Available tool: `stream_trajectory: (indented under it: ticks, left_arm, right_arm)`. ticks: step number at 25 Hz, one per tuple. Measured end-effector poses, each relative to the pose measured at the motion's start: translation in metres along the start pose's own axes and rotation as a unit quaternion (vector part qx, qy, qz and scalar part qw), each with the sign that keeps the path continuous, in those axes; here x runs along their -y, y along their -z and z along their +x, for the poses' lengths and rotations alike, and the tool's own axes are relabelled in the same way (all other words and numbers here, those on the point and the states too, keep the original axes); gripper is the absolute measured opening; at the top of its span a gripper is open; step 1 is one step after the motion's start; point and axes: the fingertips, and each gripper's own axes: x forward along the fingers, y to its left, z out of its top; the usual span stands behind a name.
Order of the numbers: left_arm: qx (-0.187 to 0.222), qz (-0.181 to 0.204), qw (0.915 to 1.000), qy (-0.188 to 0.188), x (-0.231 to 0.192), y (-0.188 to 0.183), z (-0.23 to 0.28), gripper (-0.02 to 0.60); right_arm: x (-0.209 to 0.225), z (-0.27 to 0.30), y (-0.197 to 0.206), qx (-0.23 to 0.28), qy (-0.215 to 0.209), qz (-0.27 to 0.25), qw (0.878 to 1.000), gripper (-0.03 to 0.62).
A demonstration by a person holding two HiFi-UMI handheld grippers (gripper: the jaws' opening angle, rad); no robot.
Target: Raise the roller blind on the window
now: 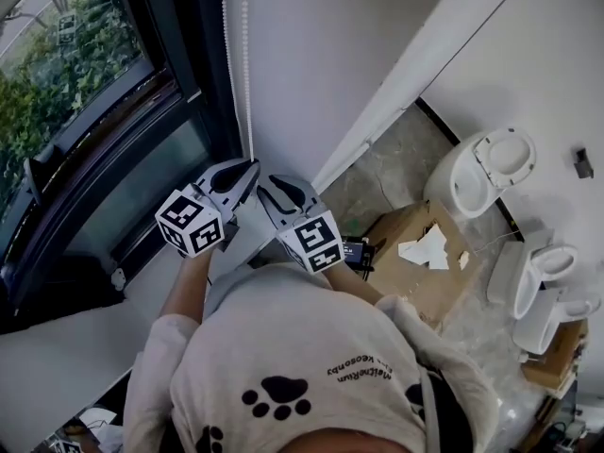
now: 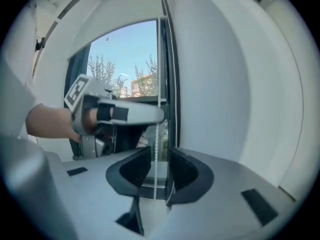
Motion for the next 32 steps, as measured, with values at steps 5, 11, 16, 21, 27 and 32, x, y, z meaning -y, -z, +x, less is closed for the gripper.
stream_trajectory:
  ticks: [5,11,16,21,27,32]
  left_arm:
    - [0.006,0.000,1.0000,0.007,-0.003,-0.002,0.002,0.009]
    - [0.009,0.007,0.9999,0.011,-0.002,-0.001,0.003,0.009]
    - [0.011,0.002,0.9998,0.017,0.004,0.001,0.002,0.008]
    - [0.012,0.000,0.9996,0.025,0.013,0.003,-0.001,0.009]
    - [0.025,0.001,0.9995,0.021,0.009,0.001,-0.010,0.009]
    - [0.014,0.012,0.9997,0.017,0.004,0.017,-0.010,0.009]
  right_arm:
    - [0.009,-0.042,-0.080,0.069,0.006,-0.004,0.998,0.107]
    - [-0.001,-0.047,-0.163,0.126,-0.025,-0.006,0.992,0.098]
    - [0.000,-0.035,-0.195,0.140,-0.015,-0.012,0.990,0.089]
    - [-0.001,-0.028,-0.212,0.143,-0.002,-0.028,0.989,0.036]
    - [-0.007,-0.028,-0.214,0.154,-0.011,-0.028,0.988,0.015]
    - [-0.007,-0.019,-0.197,0.142,-0.006,-0.026,0.990,0.014]
